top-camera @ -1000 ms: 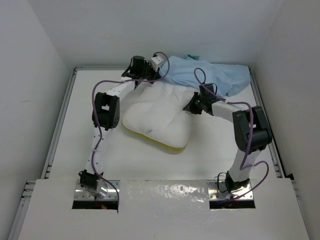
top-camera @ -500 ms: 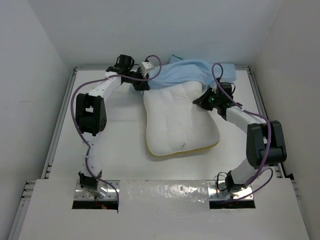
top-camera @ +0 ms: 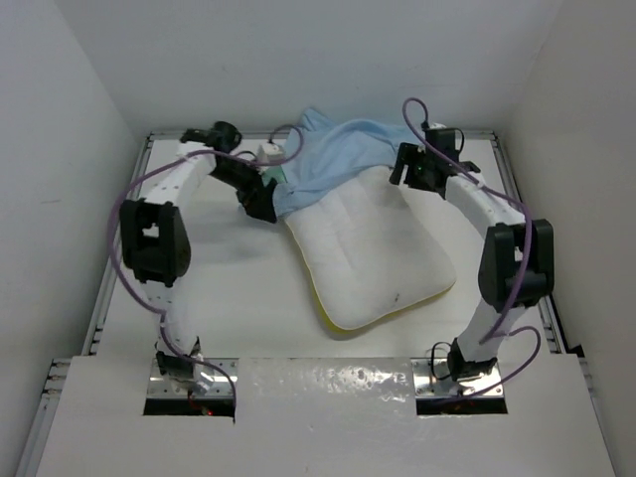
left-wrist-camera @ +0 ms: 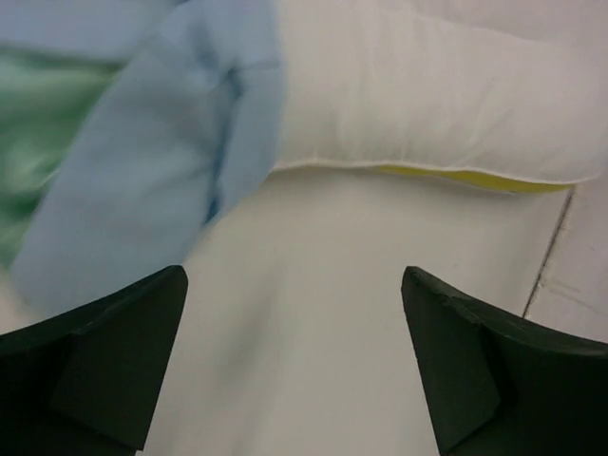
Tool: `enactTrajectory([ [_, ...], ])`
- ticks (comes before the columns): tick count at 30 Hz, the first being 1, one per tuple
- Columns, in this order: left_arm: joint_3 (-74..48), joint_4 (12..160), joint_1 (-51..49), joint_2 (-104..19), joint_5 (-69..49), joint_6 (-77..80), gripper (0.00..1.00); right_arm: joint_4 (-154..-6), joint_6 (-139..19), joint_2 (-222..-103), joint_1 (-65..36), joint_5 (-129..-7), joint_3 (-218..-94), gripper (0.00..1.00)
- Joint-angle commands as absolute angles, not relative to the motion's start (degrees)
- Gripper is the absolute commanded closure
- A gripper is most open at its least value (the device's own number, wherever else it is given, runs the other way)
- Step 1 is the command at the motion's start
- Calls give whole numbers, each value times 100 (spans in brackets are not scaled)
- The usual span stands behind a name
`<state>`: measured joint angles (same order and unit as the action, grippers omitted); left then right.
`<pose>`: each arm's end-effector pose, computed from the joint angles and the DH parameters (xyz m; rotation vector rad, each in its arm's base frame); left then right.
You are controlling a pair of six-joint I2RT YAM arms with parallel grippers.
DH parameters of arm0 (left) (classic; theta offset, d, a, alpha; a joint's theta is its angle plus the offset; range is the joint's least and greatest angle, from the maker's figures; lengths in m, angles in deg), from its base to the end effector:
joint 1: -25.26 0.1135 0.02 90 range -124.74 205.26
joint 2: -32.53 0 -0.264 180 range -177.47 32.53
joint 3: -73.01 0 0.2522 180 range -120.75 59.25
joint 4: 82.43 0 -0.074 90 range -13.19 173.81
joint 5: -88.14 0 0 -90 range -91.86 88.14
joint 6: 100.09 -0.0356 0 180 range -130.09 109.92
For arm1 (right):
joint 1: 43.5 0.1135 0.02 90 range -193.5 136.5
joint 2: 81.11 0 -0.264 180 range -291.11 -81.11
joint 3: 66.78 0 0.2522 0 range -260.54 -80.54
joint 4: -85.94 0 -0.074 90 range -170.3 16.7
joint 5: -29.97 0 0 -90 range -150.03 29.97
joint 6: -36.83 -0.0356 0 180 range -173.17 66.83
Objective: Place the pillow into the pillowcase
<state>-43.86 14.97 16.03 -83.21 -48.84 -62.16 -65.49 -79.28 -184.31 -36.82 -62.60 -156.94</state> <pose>0.3920 -0.0901 0.2591 1.3683 2.1472 -0.9603 0.4049 0.0490 0.2409 0.3686 2.2913 0.3443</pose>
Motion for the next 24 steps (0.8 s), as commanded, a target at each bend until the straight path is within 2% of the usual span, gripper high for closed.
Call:
enactTrajectory([
  [1,-4000,2322,2375,-6832,-4480,-5063,7,-6351,-6761,-17463,-2665,-5608,-15586,64],
  [2,-3467,2856,2411,-6671,-4231,-4991,35,-6343,-6515,-17393,-2375,-5164,-15542,96],
  [3,-3192,3123,2429,-6565,-3942,-4886,92,-6308,-6417,-17357,-1850,-5020,-15507,100],
  [4,-2963,3351,2438,-6495,-3469,-4780,97,-6273,-6372,-17383,-1619,-4940,-15533,100],
  [5,-2639,3632,2447,-6555,-3368,-4753,91,-6194,-6529,-17418,-1442,-4835,-15568,96],
  [6,-2540,3713,2447,-6643,-3289,-4796,57,-6211,-6643,-17462,-1136,-4860,-15612,51],
  [7,-2495,3784,2447,-6939,-3201,-4788,44,-6228,-6758,-17506,-985,-4913,-15630,30],
  [8,-2521,3854,2447,-7108,-3227,-4823,33,-6246,-6889,-17654,-827,-4887,-15647,17],
  [9,-2573,3889,2447,-7405,-3401,-4866,13,-6246,-6899,-17752,-495,-4661,-15717,1],
  [10,-2617,4125,2438,-7504,-3455,-4867,2,-6220,-6891,-17866,-335,-4554,-15787,1],
  [12,-2670,4433,2421,-7654,-3578,-4832,0,-6062,-6943,-18287,51,-4465,-16067,1],
  [16,-2697,5460,2245,-7996,-3412,-4788,0,-6017,-7451,-18938,440,-4237,-16376,1],
  [21,-3101,5621,2236,-8742,-3622,-4735,0,-5974,-8041,-19833,493,-3974,-16719,1],
  [23,-3163,5718,2245,-8849,-3885,-4717,5,-5834,-8235,-20098,493,-3710,-16825,1],
  [24,-3145,5753,2254,-8919,-4043,-4744,14,-5798,-8261,-20360,484,-3648,-16956,1],
])
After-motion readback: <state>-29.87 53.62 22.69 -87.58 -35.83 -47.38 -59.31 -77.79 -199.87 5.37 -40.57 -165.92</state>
